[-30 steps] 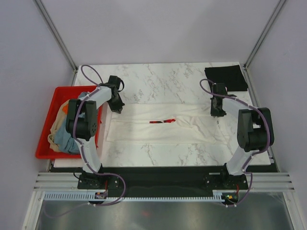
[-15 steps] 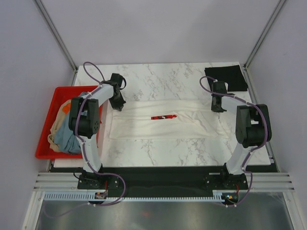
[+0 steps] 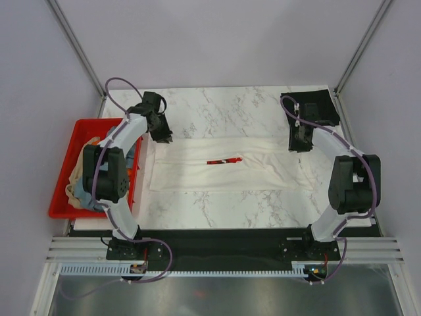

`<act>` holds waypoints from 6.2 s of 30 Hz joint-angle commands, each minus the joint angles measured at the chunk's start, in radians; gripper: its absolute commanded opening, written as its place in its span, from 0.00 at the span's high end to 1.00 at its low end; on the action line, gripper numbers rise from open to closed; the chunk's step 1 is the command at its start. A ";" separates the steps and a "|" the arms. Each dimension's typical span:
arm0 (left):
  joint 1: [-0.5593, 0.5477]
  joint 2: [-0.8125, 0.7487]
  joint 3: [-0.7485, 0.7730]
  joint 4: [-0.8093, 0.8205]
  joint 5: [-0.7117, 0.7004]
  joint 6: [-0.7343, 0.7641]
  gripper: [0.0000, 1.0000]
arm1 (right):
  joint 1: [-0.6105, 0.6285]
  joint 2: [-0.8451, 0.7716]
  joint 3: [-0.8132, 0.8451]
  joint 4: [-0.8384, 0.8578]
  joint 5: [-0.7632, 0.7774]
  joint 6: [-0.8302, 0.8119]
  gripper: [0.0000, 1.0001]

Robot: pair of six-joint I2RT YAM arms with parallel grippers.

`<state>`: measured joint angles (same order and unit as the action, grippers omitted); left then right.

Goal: Fold and stack the t-shirts
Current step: Fold the tshirt

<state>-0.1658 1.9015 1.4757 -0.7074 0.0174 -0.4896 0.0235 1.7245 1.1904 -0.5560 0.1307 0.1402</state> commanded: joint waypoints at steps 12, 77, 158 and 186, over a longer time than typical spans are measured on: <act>-0.028 -0.234 -0.196 0.092 0.538 0.141 0.66 | 0.092 0.027 -0.005 0.064 -0.358 -0.131 0.59; -0.032 -0.185 -0.256 0.100 0.552 0.160 0.67 | 0.256 -0.028 -0.057 0.206 -0.281 -0.441 0.98; -0.040 -0.277 -0.327 0.128 0.518 0.167 0.63 | 0.496 0.035 -0.068 0.243 0.014 0.323 1.00; -0.233 -0.219 -0.179 0.169 0.612 0.019 0.60 | 0.403 -0.057 -0.104 0.073 0.116 0.328 0.94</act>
<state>-0.4080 1.6741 1.2804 -0.5591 0.6113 -0.4290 0.4179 1.6314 1.1213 -0.5236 0.2424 0.4786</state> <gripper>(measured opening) 0.397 0.067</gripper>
